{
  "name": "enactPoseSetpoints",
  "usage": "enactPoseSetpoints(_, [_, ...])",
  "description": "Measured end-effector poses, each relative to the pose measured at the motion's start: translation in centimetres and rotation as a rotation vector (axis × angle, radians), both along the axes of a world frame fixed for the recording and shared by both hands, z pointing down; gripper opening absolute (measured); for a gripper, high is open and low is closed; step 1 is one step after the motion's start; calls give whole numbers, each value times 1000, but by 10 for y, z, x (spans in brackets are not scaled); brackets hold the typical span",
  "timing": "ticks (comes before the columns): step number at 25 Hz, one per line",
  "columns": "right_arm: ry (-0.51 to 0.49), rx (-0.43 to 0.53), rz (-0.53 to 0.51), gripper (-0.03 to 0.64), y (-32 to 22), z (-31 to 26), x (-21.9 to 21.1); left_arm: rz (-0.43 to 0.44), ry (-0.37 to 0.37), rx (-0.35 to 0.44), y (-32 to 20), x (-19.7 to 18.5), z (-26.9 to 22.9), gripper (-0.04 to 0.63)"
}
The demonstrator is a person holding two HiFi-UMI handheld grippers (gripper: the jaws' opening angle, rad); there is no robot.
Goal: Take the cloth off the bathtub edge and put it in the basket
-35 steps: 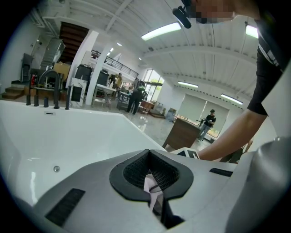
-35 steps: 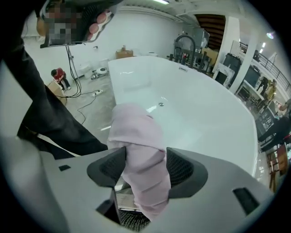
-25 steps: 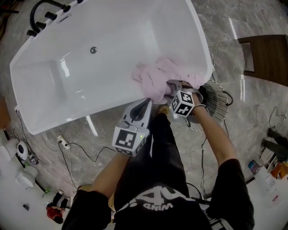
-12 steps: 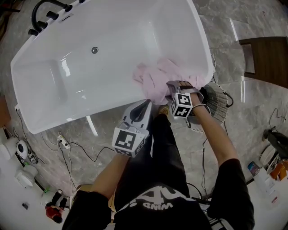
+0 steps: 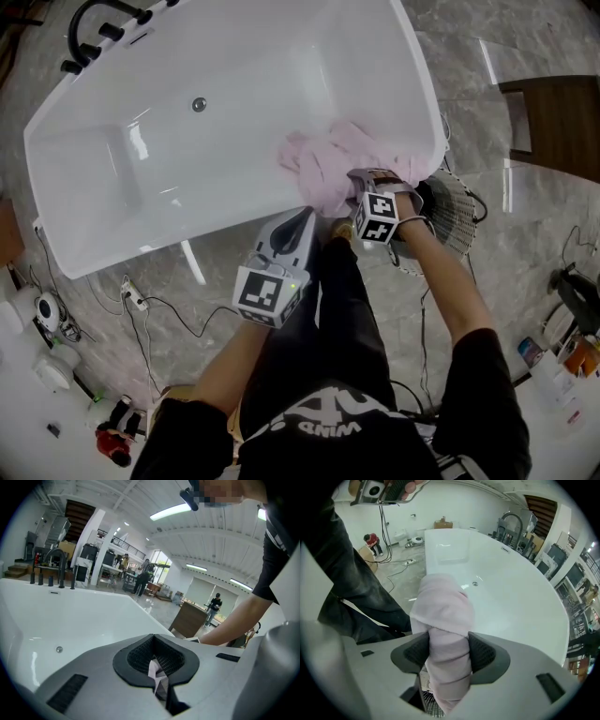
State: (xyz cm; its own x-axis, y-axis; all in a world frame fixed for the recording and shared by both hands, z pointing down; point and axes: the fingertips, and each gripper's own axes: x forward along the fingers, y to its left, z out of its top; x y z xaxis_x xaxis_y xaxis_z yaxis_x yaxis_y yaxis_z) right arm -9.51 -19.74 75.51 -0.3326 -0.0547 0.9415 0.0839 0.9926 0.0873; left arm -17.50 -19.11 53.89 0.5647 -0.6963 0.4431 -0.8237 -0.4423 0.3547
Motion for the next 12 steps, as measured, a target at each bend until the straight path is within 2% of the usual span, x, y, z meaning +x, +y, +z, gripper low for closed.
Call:
enactPoseSetpoints(7, [22,2,-50,196,7,-22,1,-2,4,22,0,1,-23,12])
enactPoseSetpoints(8, [18,-2,-51,173,9,-27,1,-2,6,26,0,1,-27,13])
enactPoseSetpoints(10, [14,-13,-43,83,11,-37,0,-4,10,34,-2,1,-34,14])
enactPoseSetpoints(12, [20,-17,-32,70,11,-40,0,-7,12,39,-3,0,-38,13])
